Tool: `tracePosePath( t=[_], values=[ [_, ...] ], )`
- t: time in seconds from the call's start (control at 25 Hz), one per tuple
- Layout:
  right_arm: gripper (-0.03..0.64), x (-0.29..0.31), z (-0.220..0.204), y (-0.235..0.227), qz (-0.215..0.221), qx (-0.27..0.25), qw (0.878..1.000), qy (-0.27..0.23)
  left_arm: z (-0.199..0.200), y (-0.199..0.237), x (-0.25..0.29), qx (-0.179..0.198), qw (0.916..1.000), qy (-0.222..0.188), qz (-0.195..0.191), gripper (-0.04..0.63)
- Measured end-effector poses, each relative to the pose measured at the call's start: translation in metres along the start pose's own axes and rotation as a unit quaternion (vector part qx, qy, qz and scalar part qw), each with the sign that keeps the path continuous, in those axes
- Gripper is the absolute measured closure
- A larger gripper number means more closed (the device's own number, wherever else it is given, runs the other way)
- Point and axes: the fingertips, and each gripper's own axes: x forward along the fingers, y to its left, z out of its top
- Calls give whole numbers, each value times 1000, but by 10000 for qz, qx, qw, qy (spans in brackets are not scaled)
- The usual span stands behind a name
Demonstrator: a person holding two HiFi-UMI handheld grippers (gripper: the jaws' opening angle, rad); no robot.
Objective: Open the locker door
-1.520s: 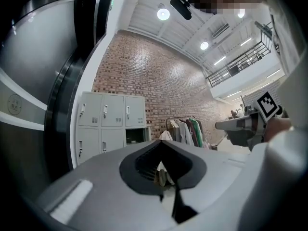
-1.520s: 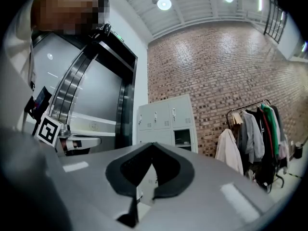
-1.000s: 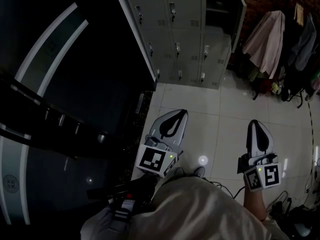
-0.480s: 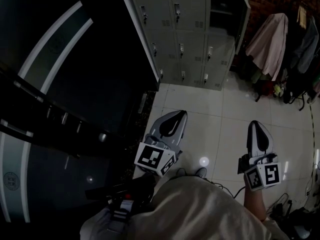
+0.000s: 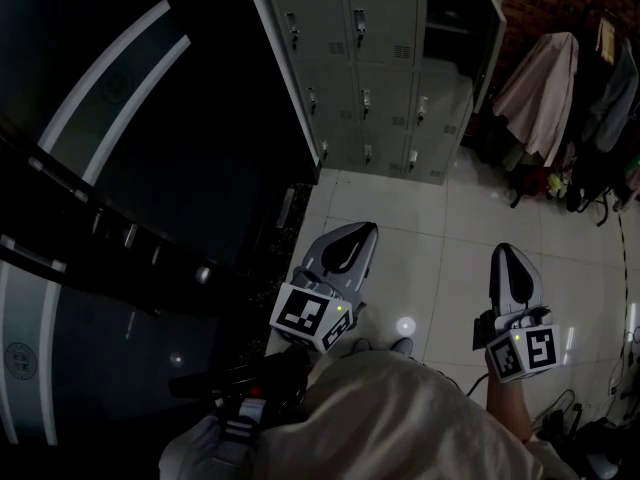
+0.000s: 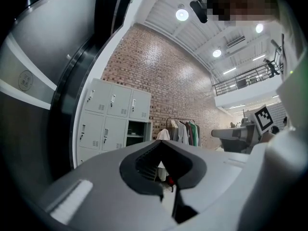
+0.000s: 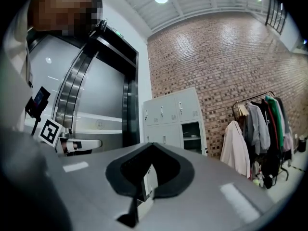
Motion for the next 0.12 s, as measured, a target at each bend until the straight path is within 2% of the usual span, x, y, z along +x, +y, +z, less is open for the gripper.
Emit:
tracePosePath(
  t=[0.12],
  values=[
    [617,2,-1,2,5,-1,10000,12,-3,2,0,-9,10000,54,0,528]
  ],
)
